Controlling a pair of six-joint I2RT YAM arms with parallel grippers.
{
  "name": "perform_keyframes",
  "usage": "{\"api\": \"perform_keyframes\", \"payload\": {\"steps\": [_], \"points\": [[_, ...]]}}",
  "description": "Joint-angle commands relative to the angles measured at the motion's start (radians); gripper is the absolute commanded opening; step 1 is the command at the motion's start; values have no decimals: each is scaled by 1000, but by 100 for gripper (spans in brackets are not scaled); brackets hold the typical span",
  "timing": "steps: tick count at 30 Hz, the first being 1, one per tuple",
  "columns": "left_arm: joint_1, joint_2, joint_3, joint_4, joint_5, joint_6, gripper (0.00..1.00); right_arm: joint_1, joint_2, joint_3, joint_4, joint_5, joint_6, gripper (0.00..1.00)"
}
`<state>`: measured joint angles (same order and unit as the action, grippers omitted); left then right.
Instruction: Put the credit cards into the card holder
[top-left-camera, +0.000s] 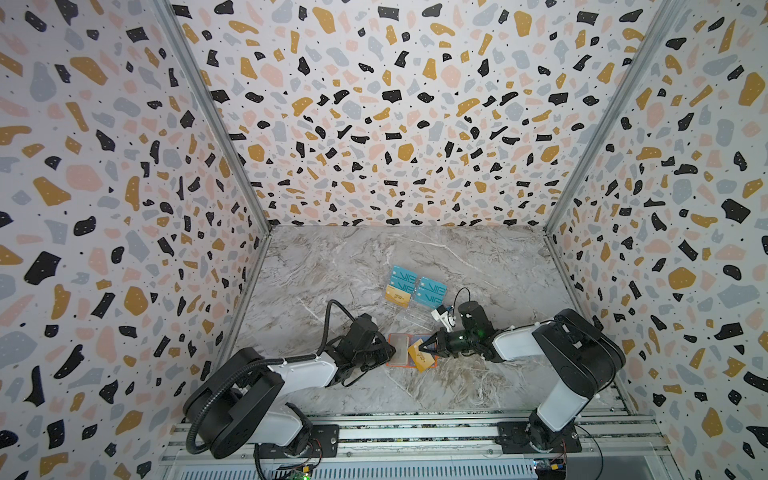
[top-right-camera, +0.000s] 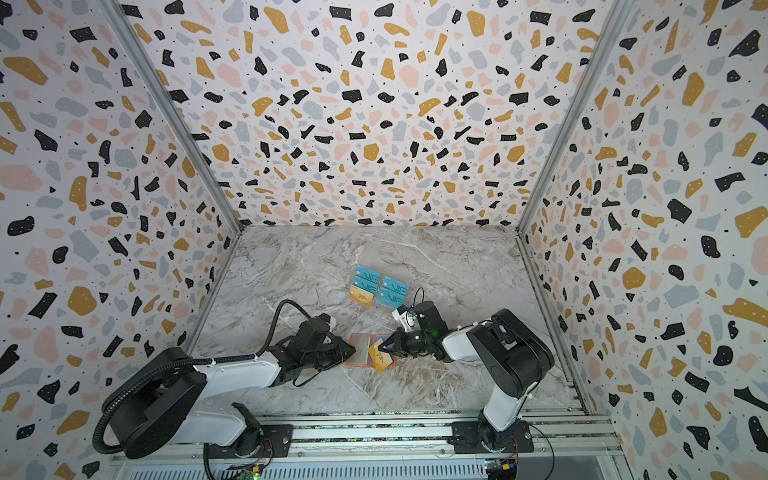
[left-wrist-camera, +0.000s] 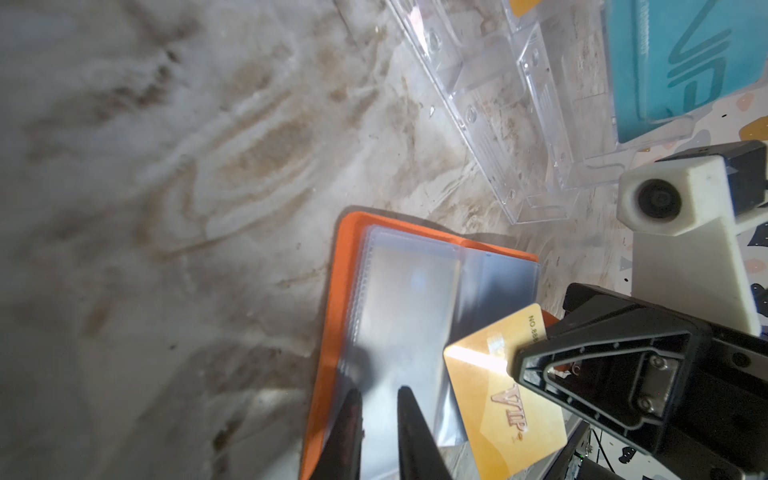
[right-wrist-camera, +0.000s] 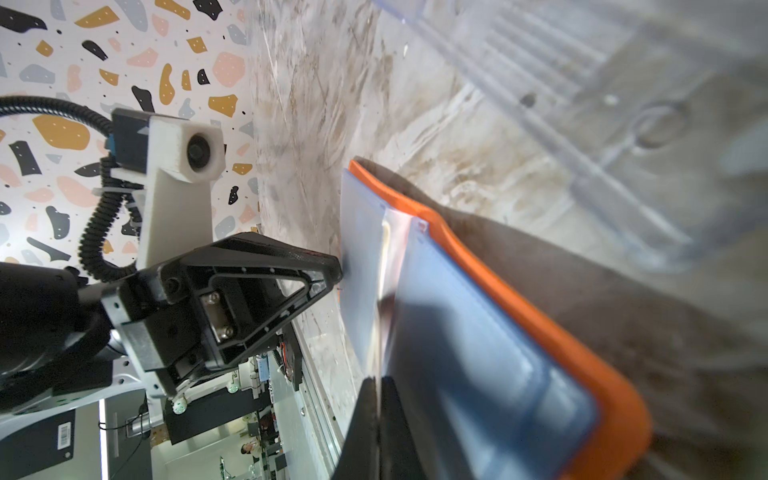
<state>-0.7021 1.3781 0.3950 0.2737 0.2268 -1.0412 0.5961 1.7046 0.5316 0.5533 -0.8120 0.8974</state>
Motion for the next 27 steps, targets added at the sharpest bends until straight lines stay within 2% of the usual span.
{"api": "perform_keyframes", "payload": {"steps": [1, 14, 27], "points": [[-3, -6, -22, -31, -4, -5, 19, 4, 7, 8, 15, 12, 14, 0], [-4, -6, -24, -30, -2, -6, 20, 7, 18, 13, -1, 59, 16, 0], [-4, -9, -28, -30, 2, -6, 20, 25, 20, 2, 55, 126, 74, 0]]}}
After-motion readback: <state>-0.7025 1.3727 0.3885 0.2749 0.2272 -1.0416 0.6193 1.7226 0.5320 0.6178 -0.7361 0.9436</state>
